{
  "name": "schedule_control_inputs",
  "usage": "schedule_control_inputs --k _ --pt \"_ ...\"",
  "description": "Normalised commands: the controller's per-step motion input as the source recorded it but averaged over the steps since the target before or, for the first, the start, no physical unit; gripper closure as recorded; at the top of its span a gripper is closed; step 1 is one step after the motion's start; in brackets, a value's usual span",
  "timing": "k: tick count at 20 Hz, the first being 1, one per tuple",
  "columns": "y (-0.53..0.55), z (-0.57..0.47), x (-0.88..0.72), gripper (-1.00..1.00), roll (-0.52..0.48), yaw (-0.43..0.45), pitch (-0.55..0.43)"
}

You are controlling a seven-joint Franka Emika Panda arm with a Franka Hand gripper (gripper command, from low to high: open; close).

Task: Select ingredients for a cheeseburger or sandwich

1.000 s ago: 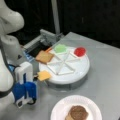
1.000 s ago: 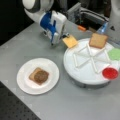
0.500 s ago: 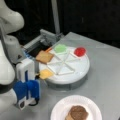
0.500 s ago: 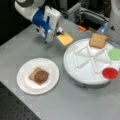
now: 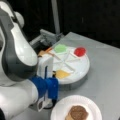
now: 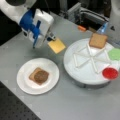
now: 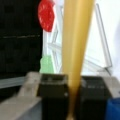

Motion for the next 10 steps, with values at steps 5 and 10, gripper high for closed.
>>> schedule_control_inputs --k 5,10 --pt "-0.32 -0.14 0.77 1.0 -0.048 0.259 0.146" --pt "-0.25 -0.05 0.71 1.0 -0.209 0.284 0.18"
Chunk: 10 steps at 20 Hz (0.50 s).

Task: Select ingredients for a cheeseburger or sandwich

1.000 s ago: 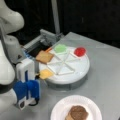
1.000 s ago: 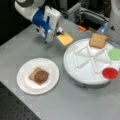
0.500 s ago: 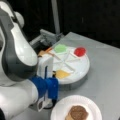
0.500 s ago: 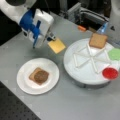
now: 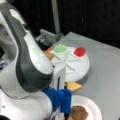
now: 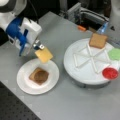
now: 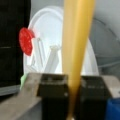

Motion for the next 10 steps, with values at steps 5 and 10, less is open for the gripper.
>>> schedule_control_inputs --k 5,10 --pt "-0.1 0.0 0.54 1.0 -0.252 0.276 0.208" --pt "-0.04 0.03 0.39 1.0 -0.34 0.246 0.217"
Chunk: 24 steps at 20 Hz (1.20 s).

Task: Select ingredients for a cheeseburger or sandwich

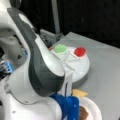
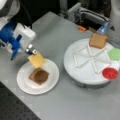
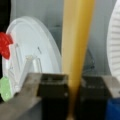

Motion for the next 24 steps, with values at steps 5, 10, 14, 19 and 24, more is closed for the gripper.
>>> schedule_control_inputs --k 5,10,14,19,24 --pt "-0.01 -0.02 0.4 1.0 -0.375 0.213 0.235" --pt "-0.04 -0.05 0.38 1.0 -0.292 0.174 0.233" --pt "-0.1 -0.19 0.36 1.0 -0.218 0.159 0.207" --pt "-0.12 -0.23 0.3 1.0 -0.213 0.167 0.219" --pt "-0.09 -0.07 0.28 1.0 -0.229 0.196 0.148"
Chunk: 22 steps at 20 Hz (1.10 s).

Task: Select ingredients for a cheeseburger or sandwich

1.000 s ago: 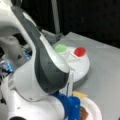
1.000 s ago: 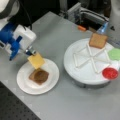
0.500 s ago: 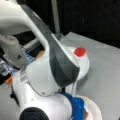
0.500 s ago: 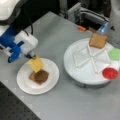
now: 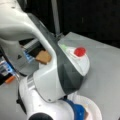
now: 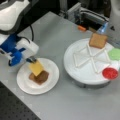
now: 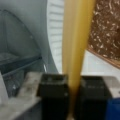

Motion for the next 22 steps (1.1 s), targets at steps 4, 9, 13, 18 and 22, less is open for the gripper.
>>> schedule_control_inputs --k 4,9,13,18,22 --pt "-0.03 0.0 0.24 1.0 -0.302 0.192 0.096" --pt "0.07 0.04 0.16 1.0 -0.34 0.148 0.07" --pt "0.14 0.03 0.09 1.0 -0.303 0.084 0.036" --pt "0.17 -0.06 0.03 1.0 -0.272 0.051 0.005" --pt "0.16 -0.11 -0.02 1.0 -0.295 0.07 -0.01"
